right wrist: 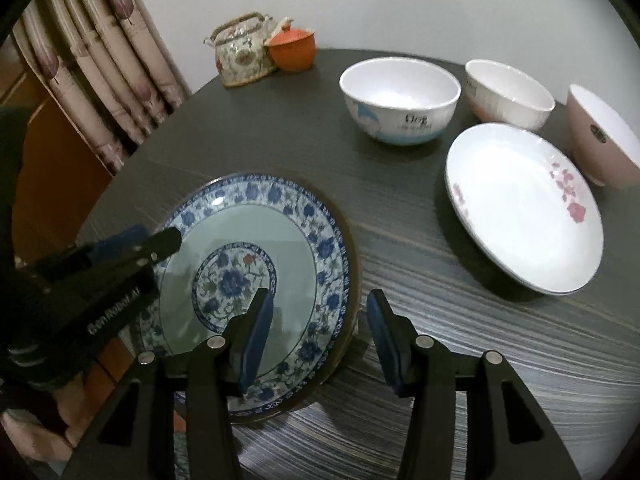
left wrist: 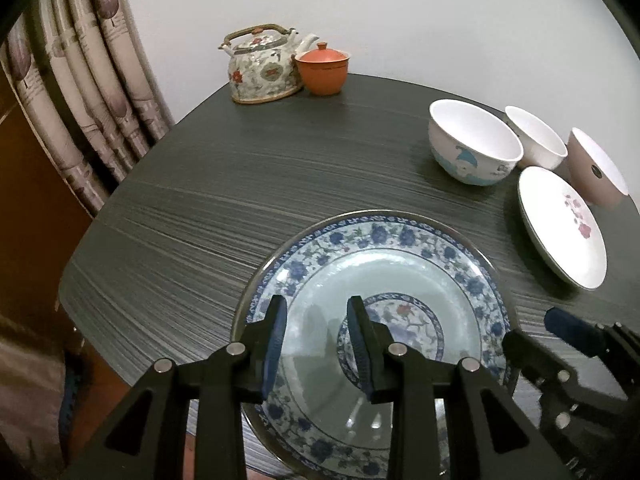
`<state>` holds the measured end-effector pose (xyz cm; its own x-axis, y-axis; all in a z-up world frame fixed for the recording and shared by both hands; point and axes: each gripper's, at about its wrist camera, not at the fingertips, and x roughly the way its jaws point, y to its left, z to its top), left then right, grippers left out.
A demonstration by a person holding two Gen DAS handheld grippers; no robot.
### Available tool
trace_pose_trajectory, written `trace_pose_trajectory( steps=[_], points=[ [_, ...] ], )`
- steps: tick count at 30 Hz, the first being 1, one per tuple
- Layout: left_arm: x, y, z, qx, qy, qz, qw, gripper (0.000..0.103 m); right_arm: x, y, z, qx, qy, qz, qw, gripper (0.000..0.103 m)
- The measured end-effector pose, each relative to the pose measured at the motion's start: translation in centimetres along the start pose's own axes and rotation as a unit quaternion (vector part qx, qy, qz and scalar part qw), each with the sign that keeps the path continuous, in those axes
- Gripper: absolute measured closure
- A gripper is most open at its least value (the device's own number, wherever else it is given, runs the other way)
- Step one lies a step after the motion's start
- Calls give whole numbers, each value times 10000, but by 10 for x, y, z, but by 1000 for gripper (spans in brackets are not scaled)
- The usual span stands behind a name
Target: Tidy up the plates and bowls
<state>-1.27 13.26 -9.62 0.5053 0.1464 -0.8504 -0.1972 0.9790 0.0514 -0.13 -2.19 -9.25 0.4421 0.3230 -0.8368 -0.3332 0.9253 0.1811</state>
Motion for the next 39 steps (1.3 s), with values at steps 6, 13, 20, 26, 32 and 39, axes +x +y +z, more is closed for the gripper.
trace_pose_trajectory(
  steps=[6,13,20,26,32,39],
  points=[
    [-5,-8,-5,130,-95,-55,9999,67,-13,-20,-7,245,-138,-119,9995,55],
    [-9,-16,-5,244,-320,-123,9991,61,-29,-59,-2,730,-414,-166,9963,55],
    [-12,-32,2,375,-399,-281,9981,61,-39,-112,-4,1249,-658,-344,9894,54],
    [-16,-69,37,657,-516,-570,9949,61,-46,-155,-5,1309,-749,-678,9862,55],
    [3,-118,69,968,-301,-990,9899,61,-45,-190,2,1330,-823,-880,9838,55],
    [41,-150,88,964,252,-1357,9857,61,-31,-217,21,1428,-686,-718,9848,63]
  ],
)
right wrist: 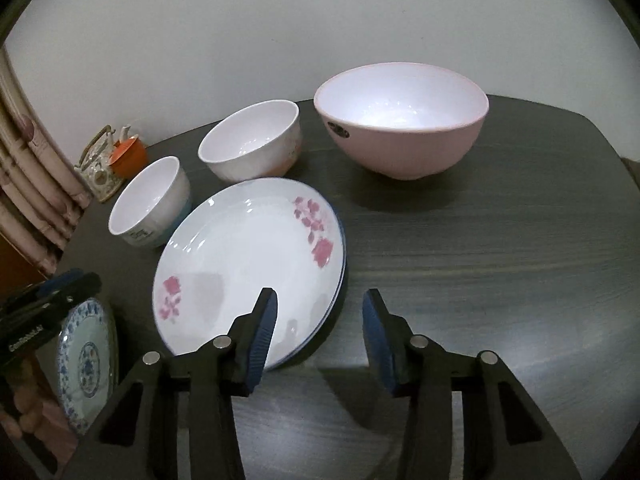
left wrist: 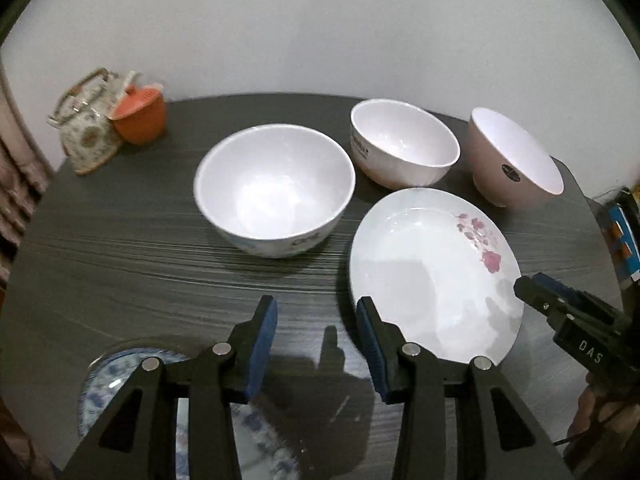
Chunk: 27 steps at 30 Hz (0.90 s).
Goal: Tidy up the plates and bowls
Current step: 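Move to the white pink-flower plate and grip its rim with right tool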
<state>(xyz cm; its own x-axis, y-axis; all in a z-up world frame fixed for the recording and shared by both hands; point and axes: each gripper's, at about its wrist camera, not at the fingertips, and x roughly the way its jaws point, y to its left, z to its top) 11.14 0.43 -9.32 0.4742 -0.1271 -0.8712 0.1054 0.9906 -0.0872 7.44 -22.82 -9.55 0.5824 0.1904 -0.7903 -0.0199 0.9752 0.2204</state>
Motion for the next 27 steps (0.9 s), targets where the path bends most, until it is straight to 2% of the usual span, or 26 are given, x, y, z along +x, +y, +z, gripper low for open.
trace_pose_trajectory(
  steps=[5,12,16,17,19,22,27],
  points=[
    [25,-2,9,-161,264,-190,9993,61,18,-8,7,120,177,158,9996,68],
    [47,-12,18,-187,422,-309,9985,61,35,-12,9,200,277,279,9990,76],
    [54,-18,21,-119,404,-393,9983,68,39,-15,9,203,294,304,9989,79],
    [56,-19,21,-112,416,-399,9983,73,40,-16,10,209,314,317,9988,80],
    [61,-21,21,-97,455,-336,9984,75,43,-18,10,243,364,350,9984,85],
    [67,-20,22,-136,521,-293,9981,82,45,-17,11,248,348,392,9983,86],
    [69,-19,22,-81,514,-331,9981,83,51,-17,13,266,406,477,9977,89]
  ],
)
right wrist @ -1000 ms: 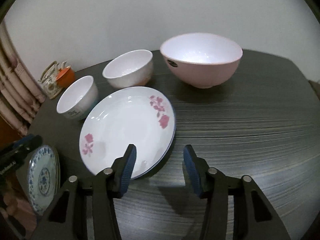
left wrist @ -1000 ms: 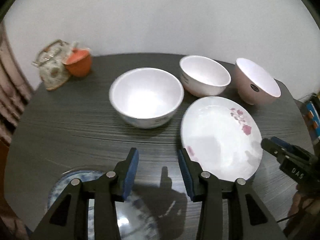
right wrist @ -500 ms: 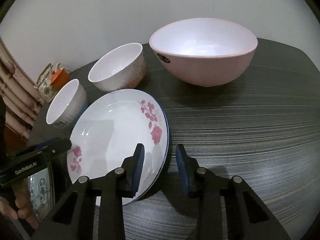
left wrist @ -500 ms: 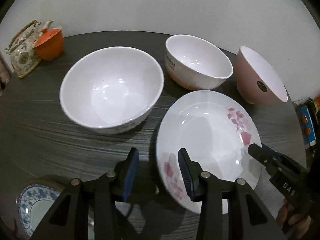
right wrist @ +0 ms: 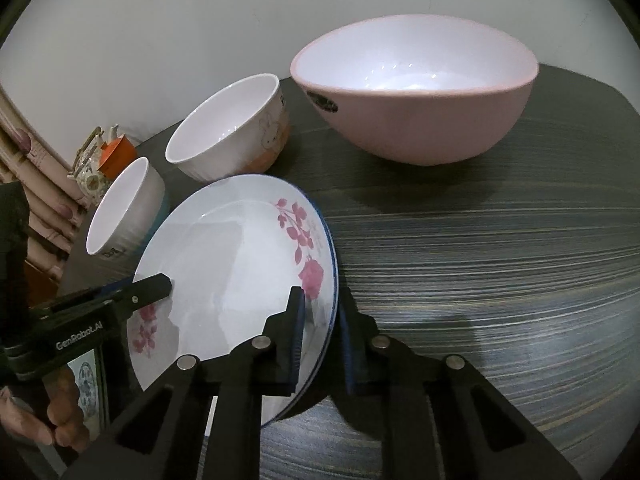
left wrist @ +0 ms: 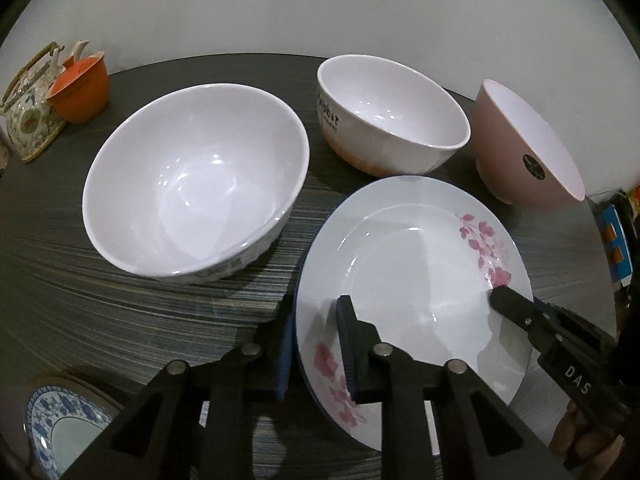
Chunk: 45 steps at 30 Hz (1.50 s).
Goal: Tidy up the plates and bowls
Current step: 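Move to the white pink-flower plate and grip its rim with right tool, then lift the pink-flower plate with the right tool toward the blue-and-white stack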
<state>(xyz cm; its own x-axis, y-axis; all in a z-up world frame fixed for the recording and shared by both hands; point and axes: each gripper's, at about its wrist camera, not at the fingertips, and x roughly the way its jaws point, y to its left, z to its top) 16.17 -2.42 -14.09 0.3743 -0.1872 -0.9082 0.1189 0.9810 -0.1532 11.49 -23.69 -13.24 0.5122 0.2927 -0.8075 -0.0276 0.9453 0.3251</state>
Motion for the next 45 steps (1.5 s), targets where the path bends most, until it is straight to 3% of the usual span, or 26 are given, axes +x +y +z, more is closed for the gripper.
trace_pose_trajectory(
  steps=[9,21,45],
  points=[
    [3,1,-7,-35,73,-43,10000,84,-2,1,0,70,31,19,10000,89],
    [-1,-10,-36,-12,230,0,9997,83,-15,5,-25,112,150,31,9998,89],
    [-11,-30,-102,204,735,-251,9968,84,-44,18,-80,36,974,6,9952,88]
  ],
)
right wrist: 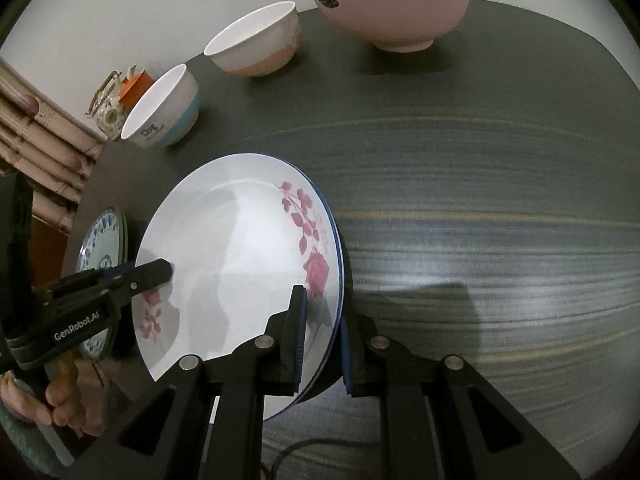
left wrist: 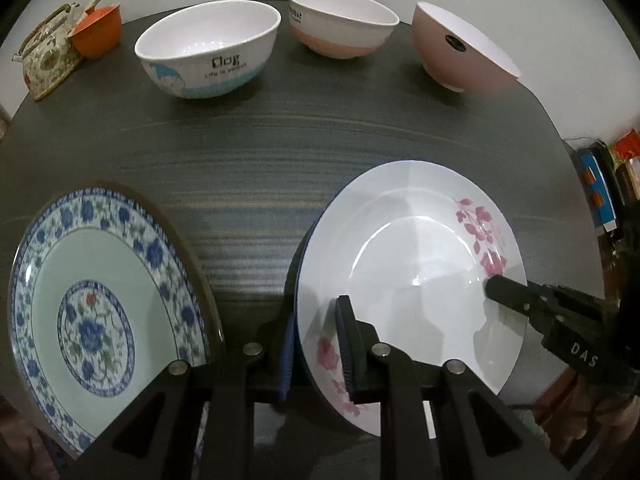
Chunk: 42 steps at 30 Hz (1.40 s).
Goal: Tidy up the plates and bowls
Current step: 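Lift the pink-flower plate with the right tool toward the blue-and-white stack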
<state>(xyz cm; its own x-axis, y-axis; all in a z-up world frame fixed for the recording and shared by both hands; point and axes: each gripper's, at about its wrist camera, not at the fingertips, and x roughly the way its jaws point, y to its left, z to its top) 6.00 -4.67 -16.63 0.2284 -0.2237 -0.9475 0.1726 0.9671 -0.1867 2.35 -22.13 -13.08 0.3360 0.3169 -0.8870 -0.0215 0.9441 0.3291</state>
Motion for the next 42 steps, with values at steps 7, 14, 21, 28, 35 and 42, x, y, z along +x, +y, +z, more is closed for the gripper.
trace_pose_trajectory(
  steps=[7,14,21,28,35,42],
  points=[
    [2,-5,-9,-133,-51,-188,9997,84,-2,2,-11,-29,110,-40,9999,86],
    [1,-9,-14,-201,-102,-85,9997,84,-4,8,-22,-190,164,-32,9997,85],
    [-9,-4,-19,-253,-170,-43,9995,84,-8,18,-27,-465,60,-128,9988,86],
    [-28,12,-26,-256,-277,-24,9993,84,-12,19,-28,-488,39,-84,9988,87],
    [-46,21,-25,-298,-410,9,9987,84,-21,22,-25,-533,-69,-89,9985,87],
    [-60,40,-19,-384,-555,57,9977,84,-27,31,-19,-568,-142,-36,9983,87]
  ],
)
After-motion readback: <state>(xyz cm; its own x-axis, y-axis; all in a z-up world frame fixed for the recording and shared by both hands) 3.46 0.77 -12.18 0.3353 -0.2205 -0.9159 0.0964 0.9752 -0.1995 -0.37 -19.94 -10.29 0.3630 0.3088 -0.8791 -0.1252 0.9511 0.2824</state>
